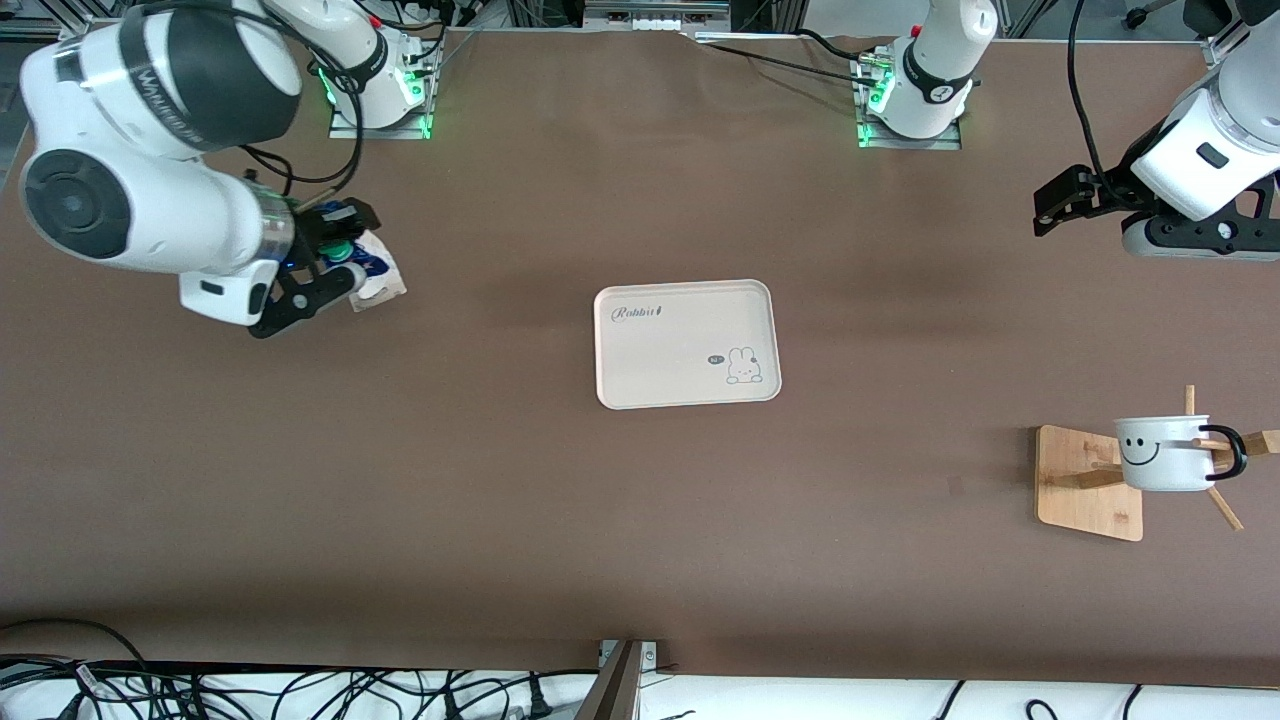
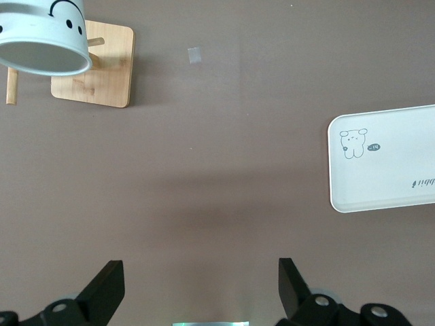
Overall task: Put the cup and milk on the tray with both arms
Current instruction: 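Lift the milk carton with the right gripper toward the tray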
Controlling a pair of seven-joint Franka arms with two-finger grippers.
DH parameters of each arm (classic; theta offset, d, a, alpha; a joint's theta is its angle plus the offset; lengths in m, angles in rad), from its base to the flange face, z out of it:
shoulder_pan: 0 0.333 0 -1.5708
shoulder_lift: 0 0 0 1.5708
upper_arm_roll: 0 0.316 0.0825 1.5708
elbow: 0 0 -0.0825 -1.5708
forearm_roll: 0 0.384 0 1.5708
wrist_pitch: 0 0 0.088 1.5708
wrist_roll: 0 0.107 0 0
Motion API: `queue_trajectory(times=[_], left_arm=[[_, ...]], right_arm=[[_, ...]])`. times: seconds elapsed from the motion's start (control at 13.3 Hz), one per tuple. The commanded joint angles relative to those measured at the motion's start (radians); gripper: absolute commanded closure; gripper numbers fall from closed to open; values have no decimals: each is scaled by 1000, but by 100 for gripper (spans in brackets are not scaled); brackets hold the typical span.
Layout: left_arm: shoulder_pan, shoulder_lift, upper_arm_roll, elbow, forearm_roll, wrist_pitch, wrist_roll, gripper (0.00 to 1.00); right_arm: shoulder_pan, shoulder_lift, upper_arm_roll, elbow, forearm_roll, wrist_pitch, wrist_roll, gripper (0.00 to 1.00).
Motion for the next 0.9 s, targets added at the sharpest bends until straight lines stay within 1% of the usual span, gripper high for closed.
queue_trajectory(times=[0.0, 0.15, 0.6, 0.82], left_arm=[[-6, 2, 3, 18, 19, -18, 7, 0], [-4, 2, 3, 18, 19, -18, 7, 0], [0, 3, 3, 16, 19, -18, 9, 0], [0, 3, 3, 16, 19, -18, 9, 0]], right_arm=[[24, -7, 22, 1, 16, 14, 144, 100], [27, -7, 68, 1, 35, 38, 230, 100], [35, 10, 197, -13, 38, 158, 486, 100], [101, 34, 202, -15, 36, 230, 602, 100]])
